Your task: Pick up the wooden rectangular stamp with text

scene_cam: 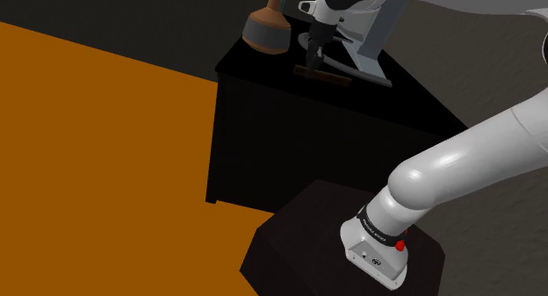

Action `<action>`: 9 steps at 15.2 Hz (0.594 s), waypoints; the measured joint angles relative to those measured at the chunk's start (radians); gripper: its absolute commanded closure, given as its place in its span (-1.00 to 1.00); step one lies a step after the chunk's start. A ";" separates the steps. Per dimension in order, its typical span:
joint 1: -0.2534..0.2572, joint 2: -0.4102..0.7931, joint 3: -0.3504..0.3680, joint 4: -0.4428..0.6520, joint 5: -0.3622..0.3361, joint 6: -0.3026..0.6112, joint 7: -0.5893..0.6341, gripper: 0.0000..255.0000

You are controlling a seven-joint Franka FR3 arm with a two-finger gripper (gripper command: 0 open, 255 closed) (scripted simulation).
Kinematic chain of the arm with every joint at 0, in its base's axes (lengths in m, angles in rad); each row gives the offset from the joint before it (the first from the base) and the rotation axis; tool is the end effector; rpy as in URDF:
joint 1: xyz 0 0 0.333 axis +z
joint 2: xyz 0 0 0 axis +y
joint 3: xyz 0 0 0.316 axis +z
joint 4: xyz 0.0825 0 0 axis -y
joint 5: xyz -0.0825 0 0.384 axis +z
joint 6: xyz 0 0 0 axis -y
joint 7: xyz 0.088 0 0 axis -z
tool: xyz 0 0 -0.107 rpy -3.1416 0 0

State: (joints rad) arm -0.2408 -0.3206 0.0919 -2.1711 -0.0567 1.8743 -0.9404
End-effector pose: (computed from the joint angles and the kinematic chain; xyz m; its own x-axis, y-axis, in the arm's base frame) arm 0.4561 -0.0693 0.5269 0.6945 0.7175 -0.0546 0.7195 -0.6913 0.0665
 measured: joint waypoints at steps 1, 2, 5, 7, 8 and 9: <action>0.000 0.000 0.000 0.000 0.000 0.001 0.001 1.00; -0.013 0.001 0.010 0.001 0.009 -0.002 -0.005 1.00; -0.066 0.002 0.053 0.008 0.030 -0.021 -0.023 1.00; -0.103 0.005 0.082 0.023 0.044 -0.076 -0.036 1.00; -0.121 0.008 0.095 0.036 0.049 -0.099 -0.038 1.00; -0.140 0.008 0.109 0.039 0.050 -0.107 -0.049 1.00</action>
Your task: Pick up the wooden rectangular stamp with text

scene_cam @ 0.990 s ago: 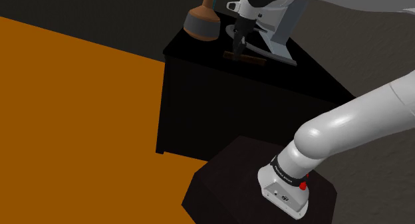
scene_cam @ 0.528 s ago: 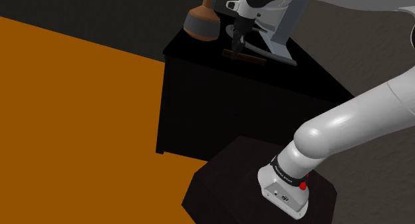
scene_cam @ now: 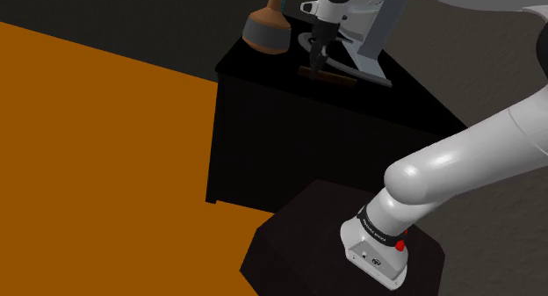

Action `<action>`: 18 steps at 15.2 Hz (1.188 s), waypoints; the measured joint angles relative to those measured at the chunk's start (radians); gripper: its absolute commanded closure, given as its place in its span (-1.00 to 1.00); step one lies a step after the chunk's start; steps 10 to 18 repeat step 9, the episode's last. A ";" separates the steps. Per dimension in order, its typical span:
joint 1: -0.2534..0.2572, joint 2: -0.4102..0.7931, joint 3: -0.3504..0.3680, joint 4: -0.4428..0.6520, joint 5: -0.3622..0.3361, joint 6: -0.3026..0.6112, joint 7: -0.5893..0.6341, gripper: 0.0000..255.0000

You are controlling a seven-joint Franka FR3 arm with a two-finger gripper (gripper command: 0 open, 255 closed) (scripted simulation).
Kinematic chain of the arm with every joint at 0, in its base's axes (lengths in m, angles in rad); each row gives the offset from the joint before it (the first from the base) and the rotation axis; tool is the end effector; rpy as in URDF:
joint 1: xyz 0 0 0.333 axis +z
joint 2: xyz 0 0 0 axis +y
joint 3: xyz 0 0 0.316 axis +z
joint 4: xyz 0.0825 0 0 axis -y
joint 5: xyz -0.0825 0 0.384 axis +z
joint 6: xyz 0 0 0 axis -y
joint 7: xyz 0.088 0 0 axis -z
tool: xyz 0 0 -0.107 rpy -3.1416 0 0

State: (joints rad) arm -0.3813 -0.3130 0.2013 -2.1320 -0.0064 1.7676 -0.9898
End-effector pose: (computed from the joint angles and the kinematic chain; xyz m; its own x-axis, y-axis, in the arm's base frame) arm 0.4513 -0.0748 0.5303 0.6937 0.7148 -0.0881 0.7169 -0.6971 -0.0107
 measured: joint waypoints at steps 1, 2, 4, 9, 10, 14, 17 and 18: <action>-0.017 0.000 0.014 0.001 0.006 -0.005 -0.003 1.00; -0.037 0.001 0.029 0.010 0.009 -0.007 -0.010 1.00; -0.072 0.008 0.052 0.057 0.022 -0.060 -0.020 1.00; -0.139 0.016 0.098 0.119 0.045 -0.135 -0.032 1.00; -0.139 0.016 0.098 0.119 0.045 -0.135 -0.032 1.00; -0.139 0.016 0.098 0.119 0.045 -0.135 -0.032 1.00; -0.139 0.016 0.098 0.119 0.045 -0.135 -0.032 1.00; -0.139 0.016 0.098 0.119 0.045 -0.135 -0.032 1.00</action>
